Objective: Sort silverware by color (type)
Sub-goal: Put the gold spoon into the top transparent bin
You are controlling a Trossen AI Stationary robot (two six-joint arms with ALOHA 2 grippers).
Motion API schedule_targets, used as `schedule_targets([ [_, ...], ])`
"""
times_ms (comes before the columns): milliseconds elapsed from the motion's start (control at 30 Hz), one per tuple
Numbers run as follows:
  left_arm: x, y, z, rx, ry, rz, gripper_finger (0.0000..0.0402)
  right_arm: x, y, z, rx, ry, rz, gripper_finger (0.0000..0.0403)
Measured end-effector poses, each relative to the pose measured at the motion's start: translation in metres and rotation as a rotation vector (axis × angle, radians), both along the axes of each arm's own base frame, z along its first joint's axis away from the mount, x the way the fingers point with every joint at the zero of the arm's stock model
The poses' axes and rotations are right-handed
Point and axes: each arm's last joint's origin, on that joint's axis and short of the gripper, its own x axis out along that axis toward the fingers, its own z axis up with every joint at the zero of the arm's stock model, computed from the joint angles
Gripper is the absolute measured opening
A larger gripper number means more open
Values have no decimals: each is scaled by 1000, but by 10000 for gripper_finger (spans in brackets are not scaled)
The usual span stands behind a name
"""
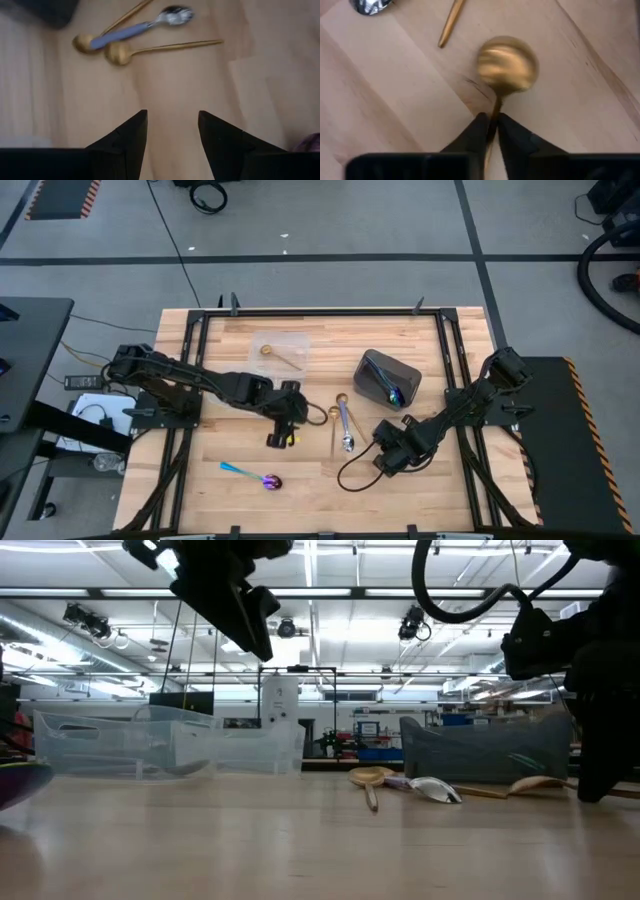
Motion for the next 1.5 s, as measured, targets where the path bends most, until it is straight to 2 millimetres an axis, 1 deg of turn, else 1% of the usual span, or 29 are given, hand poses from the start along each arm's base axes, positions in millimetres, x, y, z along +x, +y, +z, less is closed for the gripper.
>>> schedule_targets([
  [67, 0, -5, 1, -6, -16, -19, 183, 0, 0, 0, 1, -2, 11, 29],
  [133, 1, -9, 2, -9, -31, -28, 183, 1, 1, 0, 3, -7, 28, 14],
  [333, 3, -12, 4, -19, -64, -30, 183, 1, 0, 4, 2, -31, 38, 21],
  [533, 3, -11, 4, -35, -68, 41, 183, -2, -1, 20, -71, -136, 55, 13],
  [700, 3, -11, 4, -45, -69, 67, 183, -3, -2, 33, -153, -235, 82, 13],
  [800, 5, -10, 5, -42, -86, 73, 183, -3, -2, 45, -226, -336, 95, 14],
  [1000, 11, -10, 11, -24, -185, 112, 183, 3, -1, 75, -380, -556, 165, 14],
  [1333, 23, -12, 23, -82, -356, 131, 183, 25, 0, 123, -563, -811, 353, 15],
  [1500, 28, -13, 32, -89, -460, 112, 183, 33, 3, 146, -634, -946, 448, 15],
])
